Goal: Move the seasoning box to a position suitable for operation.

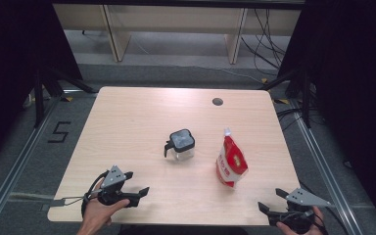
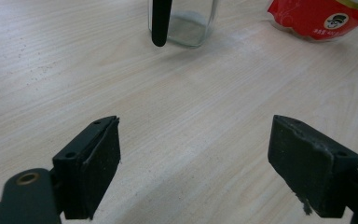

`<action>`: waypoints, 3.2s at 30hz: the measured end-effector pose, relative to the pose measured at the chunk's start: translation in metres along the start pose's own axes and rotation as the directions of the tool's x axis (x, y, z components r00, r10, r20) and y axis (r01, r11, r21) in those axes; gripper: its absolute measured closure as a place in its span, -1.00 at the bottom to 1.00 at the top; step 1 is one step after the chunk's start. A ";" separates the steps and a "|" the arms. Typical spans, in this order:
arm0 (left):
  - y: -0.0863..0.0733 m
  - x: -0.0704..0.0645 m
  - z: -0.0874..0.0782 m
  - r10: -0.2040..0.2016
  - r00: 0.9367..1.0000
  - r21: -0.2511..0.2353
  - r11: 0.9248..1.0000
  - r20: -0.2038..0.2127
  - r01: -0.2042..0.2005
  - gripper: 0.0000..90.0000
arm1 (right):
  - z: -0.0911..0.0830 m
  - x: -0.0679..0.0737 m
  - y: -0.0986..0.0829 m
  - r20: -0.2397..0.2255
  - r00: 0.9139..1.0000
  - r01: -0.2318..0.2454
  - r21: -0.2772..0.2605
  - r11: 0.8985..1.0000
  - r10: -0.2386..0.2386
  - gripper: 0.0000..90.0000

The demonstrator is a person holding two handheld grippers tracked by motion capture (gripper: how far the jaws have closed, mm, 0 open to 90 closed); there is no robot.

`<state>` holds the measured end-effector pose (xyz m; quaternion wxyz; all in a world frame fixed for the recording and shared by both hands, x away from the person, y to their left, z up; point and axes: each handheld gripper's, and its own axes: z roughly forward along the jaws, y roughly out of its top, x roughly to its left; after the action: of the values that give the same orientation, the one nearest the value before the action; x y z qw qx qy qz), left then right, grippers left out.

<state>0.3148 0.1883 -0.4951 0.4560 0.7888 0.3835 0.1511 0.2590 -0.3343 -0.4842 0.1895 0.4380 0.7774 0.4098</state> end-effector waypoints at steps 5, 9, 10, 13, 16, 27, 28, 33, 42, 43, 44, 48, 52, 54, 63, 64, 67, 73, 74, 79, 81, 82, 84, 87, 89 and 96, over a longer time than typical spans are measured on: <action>0.000 -0.001 0.002 -0.010 1.000 -0.015 1.000 0.012 0.010 -0.63 | 0.000 0.001 0.000 -0.003 1.000 0.005 -0.008 1.000 -0.005 -0.60; 0.000 -0.001 0.003 0.001 1.000 -0.012 1.000 0.012 -0.001 -0.63 | 0.000 0.000 0.000 0.004 1.000 0.013 -0.012 1.000 -0.013 -0.60; 0.000 -0.002 0.002 -0.017 1.000 -0.002 1.000 0.003 0.017 -0.63 | 0.001 0.000 0.000 0.005 1.000 0.011 -0.014 1.000 -0.011 -0.60; 0.000 -0.001 0.005 0.005 1.000 -0.007 1.000 0.008 -0.005 -0.60 | 0.000 0.000 -0.001 0.004 1.000 -0.003 -0.007 1.000 0.003 -0.60; 0.004 -0.001 0.010 0.014 1.000 -0.004 1.000 -0.006 -0.014 -0.54 | 0.000 -0.001 0.000 0.017 1.000 0.023 -0.014 1.000 -0.023 -0.59; 0.022 0.002 0.044 0.072 0.997 0.011 0.997 -0.005 -0.072 -0.34 | 0.000 0.003 0.000 -0.001 1.000 -0.012 -0.014 1.000 0.012 -0.55; 0.026 0.003 0.049 0.074 0.997 0.007 0.997 -0.008 -0.074 -0.32 | 0.000 0.004 0.001 -0.002 1.000 -0.011 -0.015 1.000 0.011 -0.55; 0.039 0.005 0.059 0.099 0.995 -0.027 0.995 -0.014 -0.099 -0.18 | 0.002 0.005 0.002 -0.001 0.999 0.043 -0.029 0.999 -0.043 -0.53; 0.049 0.015 0.083 0.117 0.992 -0.050 0.992 -0.035 -0.119 0.13 | 0.003 0.008 0.004 -0.020 0.998 0.052 -0.031 0.998 -0.053 -0.49; 0.049 0.015 0.083 0.117 0.992 -0.050 0.992 -0.035 -0.119 0.16 | 0.003 0.008 0.004 -0.020 0.998 0.052 -0.031 0.998 -0.053 -0.49; 0.051 0.017 0.086 0.143 0.989 -0.050 0.988 -0.027 -0.144 0.19 | 0.004 0.009 0.003 -0.023 0.999 0.046 -0.028 0.999 -0.047 -0.49; 0.059 0.015 0.099 0.158 0.987 -0.061 0.985 -0.025 -0.160 0.31 | 0.004 0.009 0.003 -0.023 0.999 0.040 -0.034 0.999 -0.041 -0.49; 0.063 0.017 0.106 0.184 0.982 -0.052 0.981 -0.035 -0.185 0.40 | 0.004 0.008 0.003 -0.015 0.998 0.065 -0.038 0.997 -0.065 -0.49; 0.064 0.019 0.110 0.172 0.985 -0.057 0.983 -0.032 -0.174 0.51 | 0.005 0.011 0.002 -0.027 0.999 0.023 -0.021 1.000 -0.024 -0.49; 0.069 0.024 0.122 0.184 0.983 -0.062 0.981 -0.022 -0.185 0.62 | 0.005 0.009 0.003 -0.026 0.998 0.054 -0.030 0.998 -0.055 -0.48; 0.069 0.025 0.122 0.178 0.984 -0.064 0.982 -0.016 -0.179 0.62 | 0.006 0.009 0.002 -0.025 0.998 0.065 -0.030 0.997 -0.065 -0.48; 0.068 0.026 0.120 0.193 0.981 -0.066 0.979 0.003 -0.192 0.63 | 0.006 0.012 0.002 -0.036 0.999 0.023 -0.014 1.000 -0.024 -0.48; 0.063 0.022 0.110 0.199 0.980 -0.062 0.979 0.028 -0.197 0.63 | 0.006 0.009 0.002 -0.037 0.998 0.057 -0.029 0.998 -0.058 -0.46; 0.062 0.021 0.107 0.210 0.977 -0.063 0.976 0.029 -0.208 0.63 | 0.006 0.010 0.002 -0.041 0.998 0.054 -0.025 0.998 -0.054 -0.45; 0.055 0.008 0.091 0.241 0.967 -0.073 0.969 0.076 -0.236 0.63 | 0.007 0.013 0.003 -0.057 0.996 0.071 -0.028 0.997 -0.072 -0.43; 0.054 0.005 0.089 0.250 0.965 -0.070 0.967 0.083 -0.245 0.63 | 0.007 0.014 0.003 -0.063 0.996 0.067 -0.023 0.997 -0.069 -0.43; 0.053 0.003 0.087 0.259 0.961 -0.067 0.965 0.097 -0.254 0.63 | 0.008 0.015 0.004 -0.071 0.995 0.066 -0.033 0.997 -0.068 -0.42; 0.048 -0.002 0.081 0.260 0.960 -0.069 0.965 0.107 -0.253 0.63 | 0.008 0.018 0.004 -0.073 0.995 0.062 -0.025 0.998 -0.064 -0.40; 0.045 -0.004 0.078 0.261 0.958 -0.073 0.964 0.116 -0.254 0.63 | 0.008 0.022 0.004 -0.081 0.996 0.043 -0.018 0.999 -0.044 -0.40; 0.043 -0.007 0.075 0.267 0.955 -0.069 0.963 0.128 -0.260 0.63 | 0.008 0.022 0.005 -0.087 0.994 0.058 -0.014 0.998 -0.059 -0.40; 0.035 -0.018 0.065 0.288 0.944 -0.069 0.957 0.158 -0.280 0.63 | 0.010 0.025 0.006 -0.098 0.990 0.100 -0.025 0.995 -0.101 -0.37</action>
<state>0.3573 0.1256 -0.4983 0.4776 0.8352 0.2228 0.1574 0.2552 -0.3070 -0.4839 0.1756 0.3755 0.8028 0.4286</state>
